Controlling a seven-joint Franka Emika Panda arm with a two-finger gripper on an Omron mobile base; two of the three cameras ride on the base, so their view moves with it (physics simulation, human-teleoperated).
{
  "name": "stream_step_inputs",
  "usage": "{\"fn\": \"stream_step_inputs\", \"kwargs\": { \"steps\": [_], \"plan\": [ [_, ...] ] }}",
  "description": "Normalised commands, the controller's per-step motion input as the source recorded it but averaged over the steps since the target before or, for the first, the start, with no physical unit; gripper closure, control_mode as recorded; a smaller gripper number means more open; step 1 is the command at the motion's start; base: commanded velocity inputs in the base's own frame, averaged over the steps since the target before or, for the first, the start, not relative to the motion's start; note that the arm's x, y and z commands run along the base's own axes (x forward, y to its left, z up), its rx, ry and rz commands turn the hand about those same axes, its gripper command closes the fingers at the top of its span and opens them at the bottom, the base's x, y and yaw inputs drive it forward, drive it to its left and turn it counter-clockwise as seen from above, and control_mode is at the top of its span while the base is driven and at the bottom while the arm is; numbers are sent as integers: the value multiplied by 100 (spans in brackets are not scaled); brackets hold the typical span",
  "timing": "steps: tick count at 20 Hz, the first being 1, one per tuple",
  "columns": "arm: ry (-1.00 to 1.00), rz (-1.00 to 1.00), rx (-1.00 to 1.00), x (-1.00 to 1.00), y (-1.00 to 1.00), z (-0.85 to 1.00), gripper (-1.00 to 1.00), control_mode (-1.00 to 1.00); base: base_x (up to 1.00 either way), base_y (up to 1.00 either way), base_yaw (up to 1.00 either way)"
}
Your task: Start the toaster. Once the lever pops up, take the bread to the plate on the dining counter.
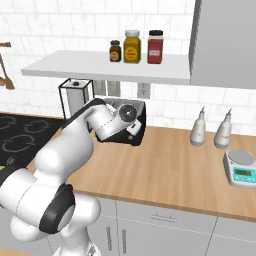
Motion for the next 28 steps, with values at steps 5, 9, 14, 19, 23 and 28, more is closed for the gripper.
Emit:
{"fn": "stream_step_inputs", "kwargs": {
  "steps": [5, 9, 14, 19, 23, 28],
  "plan": [
    [0, 0, 0, 0, 0, 0, -100, -100, 0, 0, 0],
    [0, 0, 0, 0, 0, 0, -100, -100, 0, 0, 0],
    [0, 0, 0, 0, 0, 0, -100, -100, 0, 0, 0],
    [0, 0, 0, 0, 0, 0, -100, -100, 0, 0, 0],
    [0, 0, 0, 0, 0, 0, -100, -100, 0, 0, 0],
    [0, 0, 0, 0, 0, 0, -100, -100, 0, 0, 0]
  ]
}}
